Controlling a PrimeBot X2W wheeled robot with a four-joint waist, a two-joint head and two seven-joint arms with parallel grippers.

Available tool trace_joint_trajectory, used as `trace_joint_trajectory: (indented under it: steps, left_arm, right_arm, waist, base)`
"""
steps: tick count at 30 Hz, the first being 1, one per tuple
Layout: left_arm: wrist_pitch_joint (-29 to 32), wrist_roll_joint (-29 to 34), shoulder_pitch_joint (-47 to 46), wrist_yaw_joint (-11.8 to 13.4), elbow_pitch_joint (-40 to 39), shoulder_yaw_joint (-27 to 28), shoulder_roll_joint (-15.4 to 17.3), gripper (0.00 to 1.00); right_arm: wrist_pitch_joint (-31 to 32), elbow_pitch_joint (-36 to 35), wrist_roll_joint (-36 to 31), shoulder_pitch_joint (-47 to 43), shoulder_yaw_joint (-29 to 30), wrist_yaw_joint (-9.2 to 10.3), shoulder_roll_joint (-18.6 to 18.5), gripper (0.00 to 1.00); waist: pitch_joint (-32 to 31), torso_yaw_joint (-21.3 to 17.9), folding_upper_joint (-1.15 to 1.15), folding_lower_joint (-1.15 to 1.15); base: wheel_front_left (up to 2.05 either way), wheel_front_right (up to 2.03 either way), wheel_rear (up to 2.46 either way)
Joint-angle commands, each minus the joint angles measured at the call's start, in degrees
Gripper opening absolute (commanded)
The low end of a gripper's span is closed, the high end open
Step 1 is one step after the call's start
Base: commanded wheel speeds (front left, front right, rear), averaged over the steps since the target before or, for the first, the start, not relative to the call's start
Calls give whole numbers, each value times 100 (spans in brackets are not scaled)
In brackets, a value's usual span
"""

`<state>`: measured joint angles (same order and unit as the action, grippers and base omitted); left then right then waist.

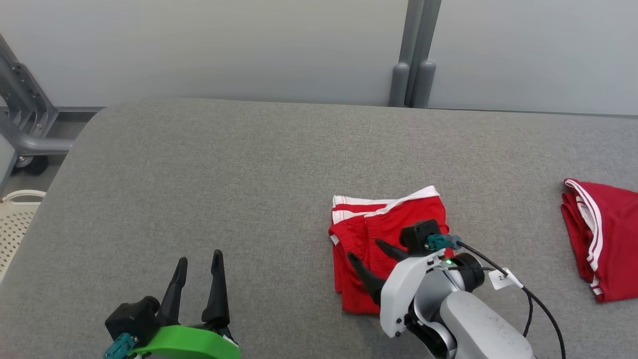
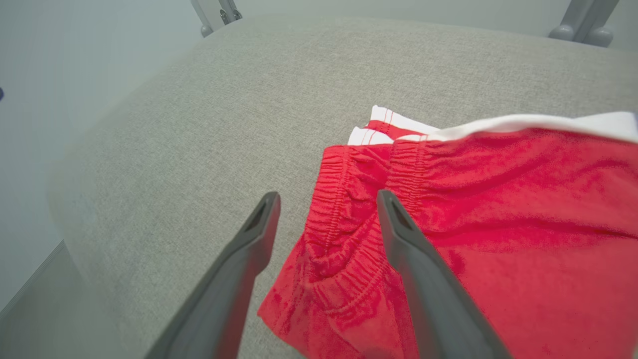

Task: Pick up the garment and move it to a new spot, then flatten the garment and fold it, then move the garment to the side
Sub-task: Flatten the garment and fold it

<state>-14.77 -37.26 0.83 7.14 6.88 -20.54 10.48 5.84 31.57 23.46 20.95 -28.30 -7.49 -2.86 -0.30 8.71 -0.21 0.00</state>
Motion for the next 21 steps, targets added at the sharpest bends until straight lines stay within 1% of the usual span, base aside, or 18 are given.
trace_joint_trajectory:
  steps: [1,4,6,12,17,18,21]
  left_arm:
    - [-42,30,-87,-6,-1,25,11,100]
    - [-44,51,-97,-2,-10,41,4,100]
    - [-46,64,-105,-5,-16,52,7,100]
    - [-48,91,-102,6,-42,78,28,100]
    - [-38,127,-102,32,-97,55,45,100]
    - [-38,147,-93,33,-132,36,54,100]
    - [-14,169,-74,44,-176,-11,57,100]
  right_arm:
    - [-58,-136,100,18,-132,0,-10,100]
    - [-78,-349,245,-57,-316,0,-17,100]
    - [-125,-461,256,-72,-329,0,-18,100]
    - [-354,-661,84,-115,-49,0,-16,100]
    - [-554,-756,-132,-217,398,0,-16,100]
    - [-614,-779,-236,-243,619,0,-16,100]
    - [-645,-818,-393,-353,954,0,-14,100]
  waist:
    - [18,-44,21,0]
    - [34,-102,21,0]
    - [46,-143,21,0]
    - [60,-248,21,0]
    - [46,-326,21,0]
    - [37,-354,21,0]
    - [20,-397,21,0]
  base:
    - [0,0,0]
    - [0,0,0]
    - [0,0,0]
    - [0,0,0]
    - [0,0,0]
    - [0,0,0]
    - [0,0,0]
